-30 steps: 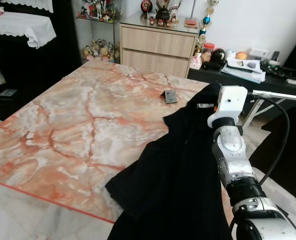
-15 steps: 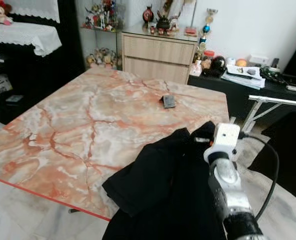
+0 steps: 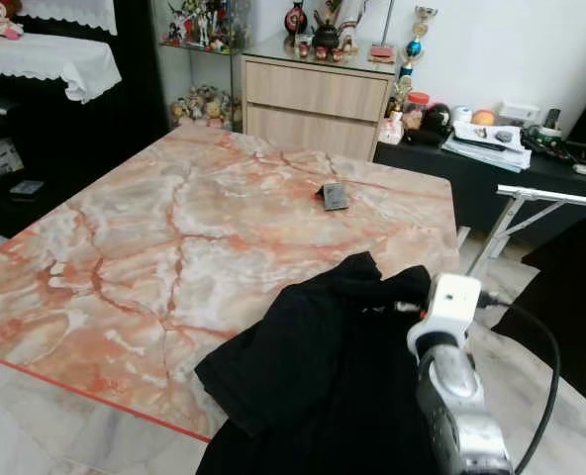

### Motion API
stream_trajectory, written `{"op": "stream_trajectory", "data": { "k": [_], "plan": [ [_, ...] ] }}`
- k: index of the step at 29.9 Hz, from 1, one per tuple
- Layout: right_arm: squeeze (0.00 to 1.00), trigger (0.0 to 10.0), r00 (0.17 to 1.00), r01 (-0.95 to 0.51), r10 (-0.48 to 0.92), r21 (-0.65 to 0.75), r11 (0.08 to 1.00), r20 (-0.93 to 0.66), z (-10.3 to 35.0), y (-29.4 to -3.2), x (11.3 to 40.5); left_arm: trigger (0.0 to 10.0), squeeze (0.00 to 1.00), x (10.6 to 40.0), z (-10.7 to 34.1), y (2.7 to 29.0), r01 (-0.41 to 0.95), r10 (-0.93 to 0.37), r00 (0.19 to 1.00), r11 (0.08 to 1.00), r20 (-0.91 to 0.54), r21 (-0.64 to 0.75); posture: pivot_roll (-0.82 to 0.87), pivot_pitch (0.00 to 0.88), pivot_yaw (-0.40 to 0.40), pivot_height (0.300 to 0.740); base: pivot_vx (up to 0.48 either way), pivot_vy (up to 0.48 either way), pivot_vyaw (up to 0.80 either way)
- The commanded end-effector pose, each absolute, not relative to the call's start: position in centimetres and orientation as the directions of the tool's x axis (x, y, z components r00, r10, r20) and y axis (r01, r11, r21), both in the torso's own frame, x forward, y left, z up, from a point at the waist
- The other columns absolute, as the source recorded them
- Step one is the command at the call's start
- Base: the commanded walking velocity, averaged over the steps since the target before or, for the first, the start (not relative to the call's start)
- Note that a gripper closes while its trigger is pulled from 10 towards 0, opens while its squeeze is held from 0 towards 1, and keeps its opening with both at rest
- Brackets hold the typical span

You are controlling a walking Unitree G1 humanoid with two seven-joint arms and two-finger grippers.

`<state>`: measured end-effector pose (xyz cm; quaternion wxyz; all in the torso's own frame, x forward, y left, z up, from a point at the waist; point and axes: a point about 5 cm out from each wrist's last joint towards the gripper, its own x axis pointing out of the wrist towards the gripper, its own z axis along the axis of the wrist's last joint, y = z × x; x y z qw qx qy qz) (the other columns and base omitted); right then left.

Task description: Hang hanger

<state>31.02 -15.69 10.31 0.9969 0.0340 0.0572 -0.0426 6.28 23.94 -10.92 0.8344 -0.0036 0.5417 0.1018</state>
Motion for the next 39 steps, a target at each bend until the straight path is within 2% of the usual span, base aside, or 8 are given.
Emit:
{"op": "stream_trajectory", "data": {
  "k": [1,12,18,19,20,21,35,39],
  "plan": [
    [1.00,10.0,0.992,0.070,-0.063,0.064,0.995,-0.109,11.0,-15.5,30.7,10.0,0.00,6.1,-11.0,23.8,-0.155,0.157,0.390,0.982,-0.907,0.104,0.11,0.000,-0.058,0.740,0.000,0.000,0.00],
    [1.00,10.0,0.995,0.027,-0.022,0.058,0.998,-0.093,11.2,-14.7,29.0,10.0,0.00,5.7,-11.3,22.9,-0.147,0.149,0.374,0.984,-0.915,0.100,0.10,0.000,-0.060,0.740,0.000,0.000,0.00],
    [1.00,10.0,0.995,-0.030,0.033,0.044,0.999,-0.090,11.8,-13.1,28.0,10.0,0.00,4.6,-11.6,21.9,-0.142,0.139,0.355,0.985,-0.924,0.094,0.11,0.000,-0.064,0.740,0.000,0.000,0.00],
    [0.71,10.0,0.996,-0.032,0.035,0.038,0.999,-0.086,11.9,-13.0,28.0,10.0,0.00,4.4,-11.6,21.7,-0.142,0.138,0.355,0.986,-0.925,0.092,0.11,0.000,-0.066,0.740,0.000,0.000,0.00],
    [0.71,10.0,0.996,-0.032,0.035,0.034,0.999,-0.083,11.9,-13.0,28.0,10.0,0.00,4.3,-11.7,21.6,-0.142,0.137,0.355,0.986,-0.925,0.091,0.11,0.000,-0.066,0.740,0.000,0.000,0.00],
    [0.00,10.0,0.996,-0.031,0.034,0.033,0.999,-0.083,11.9,-13.0,27.9,10.0,0.00,4.3,-11.7,21.5,-0.141,0.136,0.357,0.986,-0.924,0.090,0.11,0.000,-0.066,0.740,0.000,0.000,0.00],
    [0.00,10.0,0.995,-0.017,0.021,0.041,0.999,-0.095,12.0,-12.7,26.9,10.0,0.00,2.9,-11.5,22.0,-0.107,0.126,0.375,0.990,-0.919,0.092,0.10,0.000,-0.073,0.740,0.000,-0.102,0.00],
    [0.00,10.0,0.995,-0.005,0.009,0.043,0.999,-0.098,12.0,-12.9,26.6,10.0,0.00,-0.5,-11.5,21.7,-0.114,0.129,0.336,0.989,-0.933,0.096,0.10,0.000,-0.075,0.740,0.000,-0.312,0.00]
  ]
}}
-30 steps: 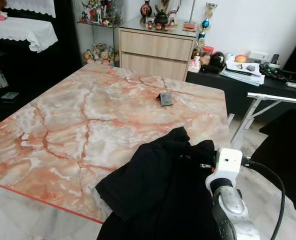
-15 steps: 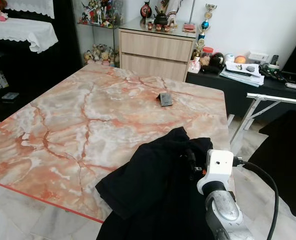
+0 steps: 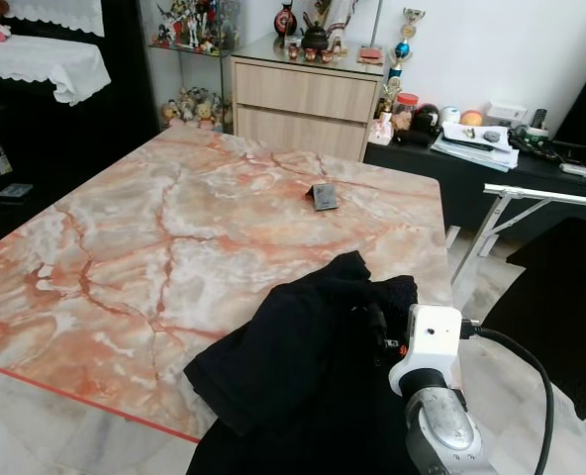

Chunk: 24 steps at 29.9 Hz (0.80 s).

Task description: Hang hanger

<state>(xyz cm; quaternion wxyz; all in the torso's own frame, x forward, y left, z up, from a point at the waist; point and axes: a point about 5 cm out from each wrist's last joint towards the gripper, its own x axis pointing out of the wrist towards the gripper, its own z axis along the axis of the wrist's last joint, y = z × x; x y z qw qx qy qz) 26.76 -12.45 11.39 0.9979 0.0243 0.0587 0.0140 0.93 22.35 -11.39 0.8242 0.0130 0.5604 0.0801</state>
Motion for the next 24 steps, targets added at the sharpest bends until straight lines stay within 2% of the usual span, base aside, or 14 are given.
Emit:
{"op": "stream_trajectory", "data": {
  "k": [1,9,13,24],
  "plan": [
    [0.00,10.0,0.995,-0.003,0.008,0.043,0.999,-0.100,12.0,-12.9,26.5,10.0,0.00,-1.2,-11.5,21.6,-0.115,0.129,0.327,0.989,-0.936,0.096,0.10,0.000,-0.075,0.740,0.000,-0.311,0.00],
    [0.00,10.0,0.994,0.006,-0.001,0.048,0.999,-0.108,12.0,-12.8,26.2,10.0,0.00,-3.0,-11.4,21.4,-0.115,0.128,0.302,0.989,-0.945,0.098,0.10,0.000,-0.076,0.740,0.000,-0.311,0.00],
    [0.00,10.0,0.994,0.008,-0.003,0.048,0.999,-0.108,12.0,-12.9,26.1,10.0,0.00,-0.5,-11.6,21.2,-0.106,0.125,0.336,0.990,-0.933,0.094,0.10,0.000,-0.077,0.740,0.000,-0.312,0.00],
    [0.00,10.0,0.993,0.024,-0.019,0.047,0.999,-0.114,12.0,-13.1,25.8,10.0,0.00,-0.2,-11.6,21.2,-0.098,0.122,0.339,0.991,-0.933,0.094,0.10,0.000,-0.078,0.740,0.000,-0.310,0.00]
  ]
}}
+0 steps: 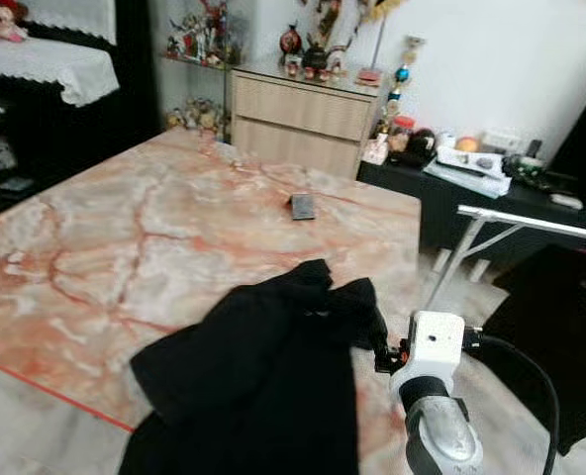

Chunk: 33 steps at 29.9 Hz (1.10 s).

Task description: Hang hanger

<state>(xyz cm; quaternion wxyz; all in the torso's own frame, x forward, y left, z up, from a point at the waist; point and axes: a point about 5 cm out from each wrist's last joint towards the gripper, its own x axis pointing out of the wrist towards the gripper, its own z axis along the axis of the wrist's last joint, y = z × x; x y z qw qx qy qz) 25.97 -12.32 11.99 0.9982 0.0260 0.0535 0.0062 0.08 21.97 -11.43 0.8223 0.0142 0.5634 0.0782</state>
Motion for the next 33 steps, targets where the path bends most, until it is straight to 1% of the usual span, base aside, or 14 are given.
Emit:
{"op": "stream_trajectory", "data": {
  "k": [1,17,20,21,24,27,28,29,30,33],
  "plan": [
    [0.00,10.0,0.993,0.026,-0.021,0.047,0.999,-0.115,11.9,-13.1,25.8,10.0,0.00,-0.2,-11.6,21.2,-0.098,0.122,0.339,0.991,-0.933,0.094,0.10,0.000,-0.078,0.740,0.000,-0.307,0.00],
    [0.00,10.0,0.992,0.054,-0.049,0.042,0.998,-0.113,11.8,-13.7,26.0,10.0,0.00,0.1,-11.6,21.2,-0.091,0.121,0.343,0.991,-0.932,0.095,0.09,0.000,-0.073,0.740,0.000,-0.310,0.00],
    [0.00,10.0,0.989,0.094,-0.090,0.033,0.995,-0.113,11.4,-14.8,26.5,10.0,0.00,0.2,-11.6,21.2,-0.089,0.120,0.344,0.991,-0.931,0.095,0.09,0.000,-0.070,0.740,0.000,-0.311,0.00],
    [0.00,10.0,0.977,0.170,-0.160,0.063,0.984,-0.138,10.6,-16.5,27.0,10.0,0.00,0.3,-11.6,21.2,-0.090,0.120,0.346,0.991,-0.931,0.094,0.10,0.000,-0.069,0.740,0.000,-0.307,0.00],
    [0.00,10.0,0.960,0.240,-0.230,0.046,0.970,-0.157,9.8,-18.7,27.5,10.0,0.00,0.4,-11.6,21.2,-0.088,0.119,0.347,0.992,-0.930,0.094,0.10,0.000,-0.065,0.740,0.000,-0.311,0.00],
    [0.00,10.0,0.956,0.247,-0.241,0.014,0.969,-0.165,9.3,-19.7,27.7,10.0,0.00,0.5,-11.6,21.2,-0.087,0.119,0.348,0.992,-0.930,0.095,0.09,0.000,-0.064,0.740,0.000,-0.311,0.00],
    [0.00,10.0,0.954,0.236,-0.232,-0.003,0.972,-0.189,8.5,-20.5,27.8,10.0,0.00,0.5,-11.6,21.2,-0.085,0.119,0.348,0.992,-0.930,0.095,0.09,0.000,-0.062,0.740,0.000,-0.311,0.00],
    [0.00,10.0,0.954,0.236,-0.232,-0.003,0.972,-0.189,8.5,-20.5,27.8,10.0,0.00,0.5,-11.6,21.2,-0.085,0.119,0.348,0.992,-0.930,0.095,0.09,0.000,-0.062,0.740,0.000,-0.311,0.00],
    [0.00,10.0,0.953,0.227,-0.229,-0.033,0.973,-0.200,7.6,-21.2,27.8,10.0,0.00,0.6,-11.6,21.2,-0.085,0.118,0.348,0.992,-0.930,0.094,0.09,0.000,-0.061,0.740,0.000,-0.307,0.00],
    [0.00,10.0,0.942,0.226,-0.238,-0.077,0.971,-0.236,5.9,-22.1,27.7,10.0,0.00,0.6,-11.6,21.2,-0.083,0.117,0.350,0.992,-0.929,0.094,0.09,0.000,-0.061,0.740,0.000,-0.311,0.00]
  ]
}}
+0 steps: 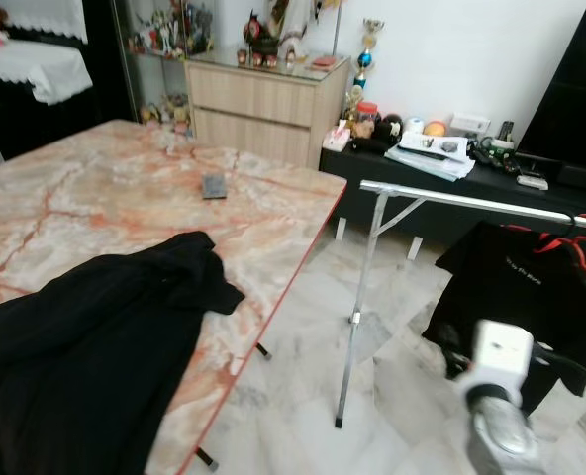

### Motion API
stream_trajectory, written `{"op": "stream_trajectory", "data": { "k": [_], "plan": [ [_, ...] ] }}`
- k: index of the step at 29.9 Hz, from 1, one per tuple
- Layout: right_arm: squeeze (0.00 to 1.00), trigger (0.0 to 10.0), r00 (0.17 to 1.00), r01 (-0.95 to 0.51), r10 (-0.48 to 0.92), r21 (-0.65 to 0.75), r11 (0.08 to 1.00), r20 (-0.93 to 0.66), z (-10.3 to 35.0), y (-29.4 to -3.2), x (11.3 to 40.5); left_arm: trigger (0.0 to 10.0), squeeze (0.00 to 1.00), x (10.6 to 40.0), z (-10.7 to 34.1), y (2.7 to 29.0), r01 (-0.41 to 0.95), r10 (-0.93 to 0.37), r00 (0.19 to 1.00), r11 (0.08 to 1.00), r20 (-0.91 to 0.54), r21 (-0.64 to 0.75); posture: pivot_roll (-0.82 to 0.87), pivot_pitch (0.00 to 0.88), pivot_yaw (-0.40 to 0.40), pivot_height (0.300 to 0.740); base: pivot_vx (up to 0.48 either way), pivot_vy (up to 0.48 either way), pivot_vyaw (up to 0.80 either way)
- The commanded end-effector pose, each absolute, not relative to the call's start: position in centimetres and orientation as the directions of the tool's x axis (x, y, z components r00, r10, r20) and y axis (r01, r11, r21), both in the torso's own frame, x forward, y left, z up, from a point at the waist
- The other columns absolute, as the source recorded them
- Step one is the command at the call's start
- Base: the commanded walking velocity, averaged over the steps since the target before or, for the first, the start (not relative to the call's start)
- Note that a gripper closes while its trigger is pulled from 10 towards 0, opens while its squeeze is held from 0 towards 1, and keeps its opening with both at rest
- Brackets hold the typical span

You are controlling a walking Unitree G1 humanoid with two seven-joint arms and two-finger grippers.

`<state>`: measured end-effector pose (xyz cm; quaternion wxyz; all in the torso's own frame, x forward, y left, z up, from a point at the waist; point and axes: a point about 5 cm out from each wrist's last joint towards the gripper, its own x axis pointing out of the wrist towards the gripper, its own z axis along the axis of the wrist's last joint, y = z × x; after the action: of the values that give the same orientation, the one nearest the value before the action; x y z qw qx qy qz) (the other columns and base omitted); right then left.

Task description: Hang hanger

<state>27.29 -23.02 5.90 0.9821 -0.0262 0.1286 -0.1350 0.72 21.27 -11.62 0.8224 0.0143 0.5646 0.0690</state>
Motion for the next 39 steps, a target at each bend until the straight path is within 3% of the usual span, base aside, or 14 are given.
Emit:
{"op": "stream_trajectory", "data": {
  "k": [1,4,8,16,29,35,39],
  "plan": [
    [0.00,10.0,0.930,0.222,-0.249,-0.128,0.967,-0.271,4.4,-22.7,27.2,10.0,0.00,0.7,-11.6,21.2,-0.085,0.117,0.351,0.992,-0.929,0.093,0.10,0.000,-0.062,0.740,0.000,-0.311,0.00],
    [0.00,10.0,0.920,0.196,-0.240,-0.165,0.967,-0.310,2.9,-22.8,26.7,10.0,0.00,0.8,-11.6,21.2,-0.085,0.118,0.352,0.992,-0.928,0.094,0.10,0.000,-0.057,0.740,0.000,-0.311,0.00],
    [0.00,10.0,0.870,0.317,-0.272,0.045,0.947,-0.411,0.4,-23.5,25.8,10.0,0.00,0.9,-11.6,21.3,-0.084,0.122,0.353,0.992,-0.927,0.098,0.10,0.000,-0.051,0.740,0.000,-0.308,0.00],
    [0.00,10.0,0.749,0.372,-0.218,0.125,0.920,-0.626,-4.6,-22.9,22.4,10.0,0.00,1.2,-11.6,21.2,-0.084,0.122,0.360,0.992,-0.925,0.098,0.11,0.000,-0.049,0.740,0.000,-0.310,0.00],
    [0.00,10.0,0.697,0.424,-0.207,0.162,0.891,-0.687,-6.0,-22.5,21.1,10.0,0.00,1.4,-11.6,21.2,-0.086,0.124,0.370,0.991,-0.921,0.099,0.11,0.000,-0.038,0.740,0.000,-0.311,0.00],
    [0.00,10.0,0.714,0.413,-0.184,0.195,0.889,-0.676,-5.6,-21.7,22.1,10.0,0.00,1.5,-11.6,21.4,-0.082,0.130,0.371,0.991,-0.920,0.107,0.10,0.000,-0.026,0.740,0.000,-0.309,-0.78],
    [0.00,10.0,0.707,0.427,-0.204,0.180,0.886,-0.677,-5.4,-22.8,22.1,10.0,0.00,1.5,-11.6,21.5,-0.077,0.132,0.370,0.991,-0.919,0.111,0.11,0.000,-0.023,0.740,0.000,-0.311,-0.38]
  ]
}}
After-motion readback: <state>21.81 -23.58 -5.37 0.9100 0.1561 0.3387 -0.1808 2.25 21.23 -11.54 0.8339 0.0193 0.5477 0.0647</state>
